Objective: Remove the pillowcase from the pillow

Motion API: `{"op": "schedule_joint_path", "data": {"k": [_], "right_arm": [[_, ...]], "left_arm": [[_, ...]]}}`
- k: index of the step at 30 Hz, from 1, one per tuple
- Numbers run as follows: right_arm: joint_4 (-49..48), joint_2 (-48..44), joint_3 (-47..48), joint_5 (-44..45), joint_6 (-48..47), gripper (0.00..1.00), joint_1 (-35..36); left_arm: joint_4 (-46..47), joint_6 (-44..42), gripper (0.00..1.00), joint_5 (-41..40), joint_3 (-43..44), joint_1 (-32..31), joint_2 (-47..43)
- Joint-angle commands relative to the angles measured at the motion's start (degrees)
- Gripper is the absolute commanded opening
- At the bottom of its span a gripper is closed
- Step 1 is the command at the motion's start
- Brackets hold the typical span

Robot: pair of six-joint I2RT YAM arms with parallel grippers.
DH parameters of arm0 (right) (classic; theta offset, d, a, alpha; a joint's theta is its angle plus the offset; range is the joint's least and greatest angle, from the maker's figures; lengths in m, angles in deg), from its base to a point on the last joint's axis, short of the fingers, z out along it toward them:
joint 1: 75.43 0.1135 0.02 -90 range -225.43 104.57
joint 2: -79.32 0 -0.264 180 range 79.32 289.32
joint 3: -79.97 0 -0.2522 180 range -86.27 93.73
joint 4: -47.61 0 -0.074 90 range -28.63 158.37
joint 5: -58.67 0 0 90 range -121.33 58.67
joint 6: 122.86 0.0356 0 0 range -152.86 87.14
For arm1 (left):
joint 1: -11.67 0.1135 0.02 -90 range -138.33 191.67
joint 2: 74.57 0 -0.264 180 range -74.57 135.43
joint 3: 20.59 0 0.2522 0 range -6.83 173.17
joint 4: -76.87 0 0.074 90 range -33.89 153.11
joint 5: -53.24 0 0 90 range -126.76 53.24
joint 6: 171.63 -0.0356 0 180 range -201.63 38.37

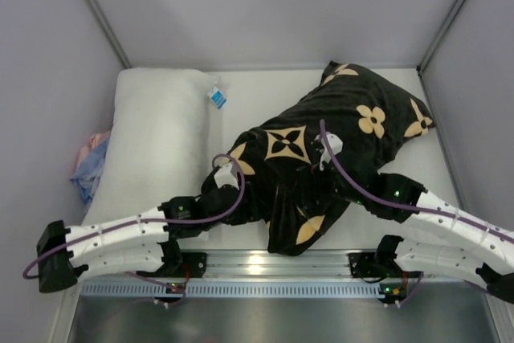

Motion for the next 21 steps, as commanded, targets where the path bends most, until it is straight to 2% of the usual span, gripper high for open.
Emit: {"op": "schedule_joint_path", "data": {"k": [1, 3, 5, 9, 15, 18, 19, 21], "right_arm": [[0.6, 1.8, 6.3, 14.3, 3.0, 0.95, 7.5], [1.8, 2.7, 7.5, 18.1, 3.1, 0.95, 12.3], [2.2, 4.9, 7.5, 21.8, 3.2, 0.93, 14.7], [3.6, 10.1, 7.7, 28.3, 3.1, 0.90, 17.6], [4.3, 17.1, 9.6, 38.2, 1.4, 0.82, 18.9], [4.4, 19.9, 10.8, 41.2, 0.8, 0.66, 18.9], [4.4, 20.7, 11.5, 42.0, 0.8, 0.45, 18.9], [4.7, 20.8, 12.0, 43.0, 0.7, 0.28, 18.9]], "left_arm": [[5.6, 0.7, 0.73, -3.5, 5.8, -4.4, 5.9], [5.5, 0.2, 0.72, -4.5, 8.4, -5.6, 9.6], [6.0, 0.2, 0.65, -4.5, 9.2, -5.9, 11.9], [8.6, 0.6, 0.60, -4.3, 8.6, -6.9, 14.7], [11.7, 1.9, 0.60, -4.9, 5.3, -7.0, 13.6], [13.2, 2.8, 0.59, -5.3, 3.0, -7.0, 12.8], [13.7, 3.3, 0.59, -5.3, 2.4, -7.0, 12.7], [15.0, 3.5, 0.53, -5.2, 0.9, -7.0, 12.1]]}}
